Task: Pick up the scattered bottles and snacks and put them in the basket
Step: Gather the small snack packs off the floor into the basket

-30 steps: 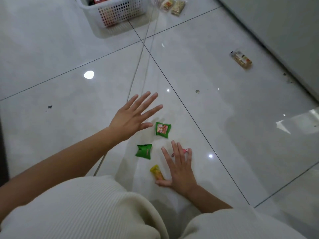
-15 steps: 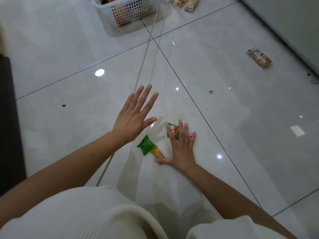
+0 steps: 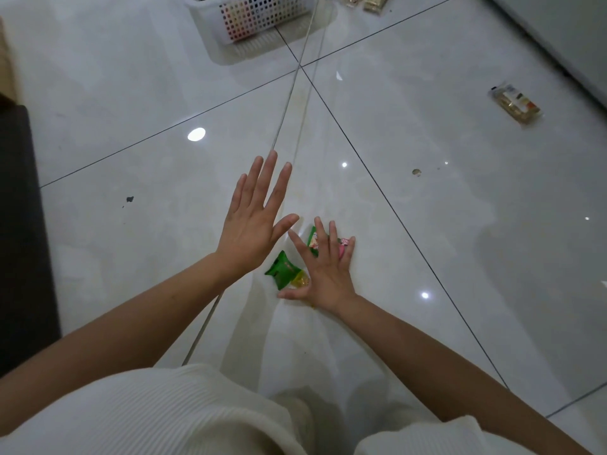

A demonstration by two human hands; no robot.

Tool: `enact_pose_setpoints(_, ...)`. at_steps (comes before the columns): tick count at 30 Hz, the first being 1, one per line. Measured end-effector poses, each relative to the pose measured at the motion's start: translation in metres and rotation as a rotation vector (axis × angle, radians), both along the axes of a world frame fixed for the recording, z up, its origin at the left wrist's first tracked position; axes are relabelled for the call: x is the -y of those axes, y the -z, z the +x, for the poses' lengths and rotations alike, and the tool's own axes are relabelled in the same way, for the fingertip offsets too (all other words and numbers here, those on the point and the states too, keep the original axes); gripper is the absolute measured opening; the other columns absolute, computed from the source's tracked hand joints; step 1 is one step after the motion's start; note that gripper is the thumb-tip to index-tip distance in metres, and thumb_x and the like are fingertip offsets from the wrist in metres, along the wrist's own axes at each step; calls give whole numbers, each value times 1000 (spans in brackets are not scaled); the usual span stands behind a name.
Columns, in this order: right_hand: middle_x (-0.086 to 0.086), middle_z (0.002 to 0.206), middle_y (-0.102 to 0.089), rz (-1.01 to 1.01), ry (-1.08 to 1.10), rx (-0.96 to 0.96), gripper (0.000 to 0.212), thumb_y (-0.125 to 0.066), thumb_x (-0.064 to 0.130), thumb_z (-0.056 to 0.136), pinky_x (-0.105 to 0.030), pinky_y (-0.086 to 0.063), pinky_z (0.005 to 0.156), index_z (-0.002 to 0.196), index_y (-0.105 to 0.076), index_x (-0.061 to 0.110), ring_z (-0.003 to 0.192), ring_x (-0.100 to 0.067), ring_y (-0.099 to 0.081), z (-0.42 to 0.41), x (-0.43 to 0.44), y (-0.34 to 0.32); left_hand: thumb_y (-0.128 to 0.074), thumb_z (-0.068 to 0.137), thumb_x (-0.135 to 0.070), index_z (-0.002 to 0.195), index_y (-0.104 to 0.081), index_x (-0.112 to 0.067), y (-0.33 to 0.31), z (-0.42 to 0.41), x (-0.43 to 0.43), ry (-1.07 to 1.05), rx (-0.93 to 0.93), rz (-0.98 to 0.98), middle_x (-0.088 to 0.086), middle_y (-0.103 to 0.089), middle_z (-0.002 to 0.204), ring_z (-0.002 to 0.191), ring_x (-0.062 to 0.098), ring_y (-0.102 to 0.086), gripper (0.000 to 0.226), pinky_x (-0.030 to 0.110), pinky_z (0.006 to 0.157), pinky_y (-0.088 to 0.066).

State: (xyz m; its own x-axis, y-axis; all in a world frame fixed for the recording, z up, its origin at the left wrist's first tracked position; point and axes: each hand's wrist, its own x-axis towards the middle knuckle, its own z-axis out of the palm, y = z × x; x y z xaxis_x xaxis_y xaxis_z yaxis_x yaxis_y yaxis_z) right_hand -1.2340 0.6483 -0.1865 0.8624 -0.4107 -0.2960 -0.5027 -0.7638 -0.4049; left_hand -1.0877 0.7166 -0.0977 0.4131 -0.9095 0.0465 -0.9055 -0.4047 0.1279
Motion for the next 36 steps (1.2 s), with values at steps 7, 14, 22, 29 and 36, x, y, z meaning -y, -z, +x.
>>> enact_pose_setpoints(7, -10, 156, -10, -272, -245, 146, 58, -21, 67, 86, -71, -16, 106, 142, -16, 52, 142, -43, -19, 7, -7, 21, -15, 95, -57, 152, -2, -17, 2, 3, -7, 9, 1, 23, 10, 3, 160, 147, 24, 6, 70, 40, 119, 1)
enact_pose_setpoints(14, -8, 139, -48, -275, -172, 240, 33, -39, 48, 89, -58, -33, 106, 113, -53, 29, 133, -34, -40, -15, 19, 25, -15, 96, -57, 152, 1, -21, 11, 13, -3, -28, 13, 42, 7, 5, 160, 147, 22, 8, 69, 39, 119, 2)
enact_pose_setpoints(22, -21, 135, -44, -393, 682, 137, 36, -40, 39, 89, -57, -34, 100, 110, -49, 11, 125, -39, -39, -111, 114, 31, -13, 93, -61, 151, 8, -24, 18, 22, 36, -102, -93, -2, 1, 15, 159, 147, 21, 14, 72, 38, 118, 7)
enact_pose_setpoints(29, -35, 135, -40, -266, 1178, 17, 63, -25, 45, 85, -64, -33, 93, 115, -53, -4, 126, -53, -36, -157, 161, 11, -8, 92, -64, 151, 7, -25, -29, 49, 76, -51, -80, -29, 0, 16, 159, 147, 21, 13, 73, 35, 117, 10)
enact_pose_setpoints(36, -30, 131, -46, -198, 1246, -71, 52, -39, 55, 92, -61, -37, 89, 105, -60, 9, 122, -49, -44, -136, 167, 20, -6, 91, -66, 151, 9, -27, -100, 89, 174, 105, 35, -9, 0, 15, 159, 147, 19, 13, 73, 31, 117, 12)
